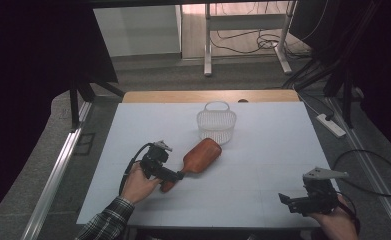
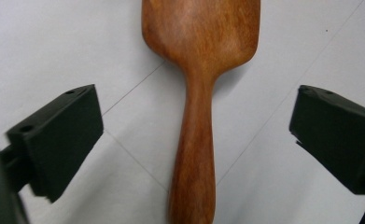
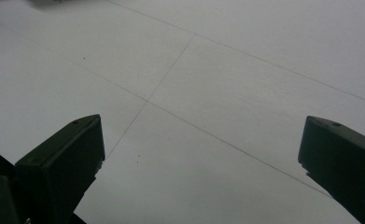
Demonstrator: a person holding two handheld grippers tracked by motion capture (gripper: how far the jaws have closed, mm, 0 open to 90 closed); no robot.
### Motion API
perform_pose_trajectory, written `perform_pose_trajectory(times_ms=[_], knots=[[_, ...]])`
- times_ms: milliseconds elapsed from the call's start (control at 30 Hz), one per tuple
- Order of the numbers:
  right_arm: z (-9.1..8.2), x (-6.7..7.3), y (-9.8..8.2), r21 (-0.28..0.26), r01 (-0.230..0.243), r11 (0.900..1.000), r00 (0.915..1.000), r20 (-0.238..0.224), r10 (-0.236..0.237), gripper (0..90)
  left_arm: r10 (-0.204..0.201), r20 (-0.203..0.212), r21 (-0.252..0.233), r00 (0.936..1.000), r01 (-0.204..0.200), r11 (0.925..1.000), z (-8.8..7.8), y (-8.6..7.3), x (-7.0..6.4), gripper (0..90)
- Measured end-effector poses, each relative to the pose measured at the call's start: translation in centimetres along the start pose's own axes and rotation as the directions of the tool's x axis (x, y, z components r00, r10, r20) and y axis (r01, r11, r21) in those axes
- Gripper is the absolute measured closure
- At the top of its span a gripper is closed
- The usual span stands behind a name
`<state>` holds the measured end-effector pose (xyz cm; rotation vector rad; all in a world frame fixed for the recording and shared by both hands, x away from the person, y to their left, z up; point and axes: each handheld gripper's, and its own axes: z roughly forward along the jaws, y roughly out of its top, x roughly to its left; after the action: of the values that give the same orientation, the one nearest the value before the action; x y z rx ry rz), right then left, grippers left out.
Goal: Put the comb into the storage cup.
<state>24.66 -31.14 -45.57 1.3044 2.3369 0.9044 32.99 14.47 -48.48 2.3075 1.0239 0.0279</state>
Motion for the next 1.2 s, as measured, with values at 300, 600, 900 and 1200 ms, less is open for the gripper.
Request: perform_pose_trajectory(times_ms=[300,600,900,1200], knots=[[0.0,0.0,0.0,0.001,-0.002,1.0,1.0,0.0,0.002,0.3,0.046,-0.015,0.009,0.9988,-0.045,0.9989,0.9,0.9,-0.6,0.0],[0.0,0.0,0.0,0.005,-0.003,1.0,1.0,-0.001,0.003,0.3,0.039,-0.021,0.026,0.999,-0.039,0.9989,2.2,0.8,-0.1,0.0],[0.1,0.0,0.0,0.004,-0.004,1.0,1.0,-0.004,0.004,0.2,0.025,-0.013,0.076,0.9996,-0.024,0.9968,4.0,0.7,-0.1,0.0],[0.0,0.0,0.0,0.004,-0.004,1.0,1.0,-0.006,0.004,0.2,0.019,-0.006,0.11,0.9998,-0.018,0.9937,5.1,0.7,-0.1,0.0]])
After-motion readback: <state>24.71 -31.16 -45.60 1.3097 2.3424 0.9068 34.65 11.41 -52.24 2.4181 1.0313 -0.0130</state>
